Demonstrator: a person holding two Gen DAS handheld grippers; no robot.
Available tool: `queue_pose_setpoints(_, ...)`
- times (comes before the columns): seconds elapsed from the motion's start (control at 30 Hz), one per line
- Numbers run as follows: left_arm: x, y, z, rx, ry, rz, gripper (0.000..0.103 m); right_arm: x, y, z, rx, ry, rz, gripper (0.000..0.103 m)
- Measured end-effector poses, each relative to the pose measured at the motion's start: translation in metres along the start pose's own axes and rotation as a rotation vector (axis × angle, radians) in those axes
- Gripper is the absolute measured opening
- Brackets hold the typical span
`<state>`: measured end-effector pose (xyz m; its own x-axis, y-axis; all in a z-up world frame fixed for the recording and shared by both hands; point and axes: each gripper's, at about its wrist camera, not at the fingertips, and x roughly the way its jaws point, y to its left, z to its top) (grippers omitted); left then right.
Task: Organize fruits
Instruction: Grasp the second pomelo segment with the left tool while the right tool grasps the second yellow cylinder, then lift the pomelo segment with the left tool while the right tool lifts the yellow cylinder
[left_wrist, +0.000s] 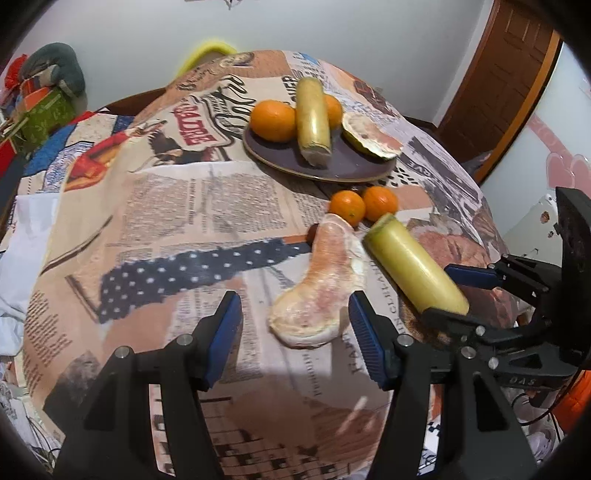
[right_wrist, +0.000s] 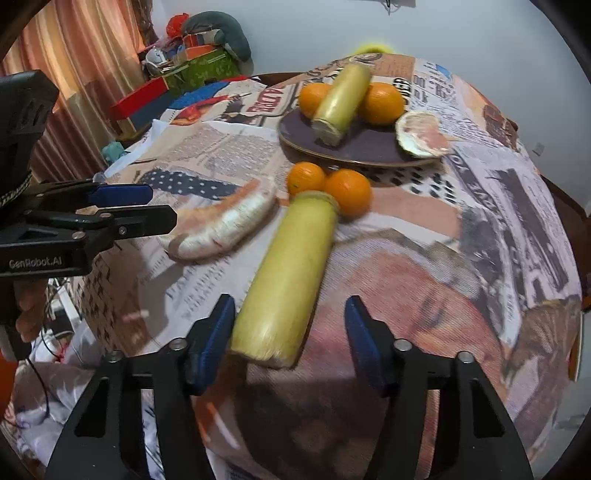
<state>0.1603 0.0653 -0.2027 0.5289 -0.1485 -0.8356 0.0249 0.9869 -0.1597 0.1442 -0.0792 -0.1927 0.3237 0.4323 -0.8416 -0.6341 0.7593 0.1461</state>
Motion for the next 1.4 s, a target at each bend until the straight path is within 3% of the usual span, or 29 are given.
queue_pose_setpoints(0.1,0.007,-0.008,0.001,0.016,0.013,-0.016,0.06,-0.004,-0.008,-0.002,0.007,0.002,-0.02,0.041)
queue_pose_setpoints(0.23,0.016,-0.013,0.003,0.039,0.017,-0.005,0.061,-0.006,-0.018,0.001,0.051,0.002,0.025,0.041)
queue_pose_setpoints(0.47,0.035,-0.011,0.016,0.017,0.047,-0.053,0.061,0.009,-0.021,0.016,0.045,0.016,0.084,0.041)
queue_pose_setpoints(0.7,0.052,-0.021,0.023,0.068,0.042,-0.014,0.061,0.02,-0.022,0.023,0.02,0.006,0.113,0.041)
queue_pose_setpoints(0.87,0.046,-0.025,0.018,0.078,0.026,-0.012,0.048,0.01,-0.027,0.014,0.03,-0.008,0.093,0.038)
queue_pose_setpoints(1.1,0.028,-0.027,-0.005,0.08,0.044,-0.015,0.047,-0.005,-0.019,-0.004,-0.036,0.018,0.031,0.034)
queue_pose_setpoints(1.4,0.035,-0.029,-0.002,0.092,0.053,-0.012,0.047,0.009,-0.023,0.016,-0.014,0.034,0.043,0.036)
